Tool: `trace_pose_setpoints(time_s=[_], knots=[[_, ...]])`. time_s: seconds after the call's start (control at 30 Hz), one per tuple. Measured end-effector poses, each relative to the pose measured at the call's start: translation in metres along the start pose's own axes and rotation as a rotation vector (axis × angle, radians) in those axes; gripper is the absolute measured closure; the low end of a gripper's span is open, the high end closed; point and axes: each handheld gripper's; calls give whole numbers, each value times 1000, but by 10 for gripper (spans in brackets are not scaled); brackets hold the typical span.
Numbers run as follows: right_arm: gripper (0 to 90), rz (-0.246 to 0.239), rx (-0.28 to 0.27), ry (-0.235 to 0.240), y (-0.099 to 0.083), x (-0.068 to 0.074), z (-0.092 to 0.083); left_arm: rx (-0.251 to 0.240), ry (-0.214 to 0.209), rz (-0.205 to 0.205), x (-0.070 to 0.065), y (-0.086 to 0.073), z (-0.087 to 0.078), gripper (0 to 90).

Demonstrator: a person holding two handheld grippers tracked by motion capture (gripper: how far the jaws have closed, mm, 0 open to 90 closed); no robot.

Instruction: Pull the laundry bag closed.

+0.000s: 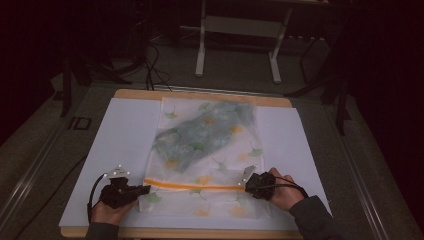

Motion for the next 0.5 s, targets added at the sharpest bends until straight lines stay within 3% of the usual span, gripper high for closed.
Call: trace_pose_setpoints(time_s=[0.5], knots=[[850, 19, 22, -1, -13, -6, -5, 3, -2, -1, 1, -1, 1, 883]])
Point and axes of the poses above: each handheld gripper's, and its own axes: z roughly forward along the jaws, y roughly out of its top, x roughly to its left, and after that the axes turned 3 degrees about z, right-handed
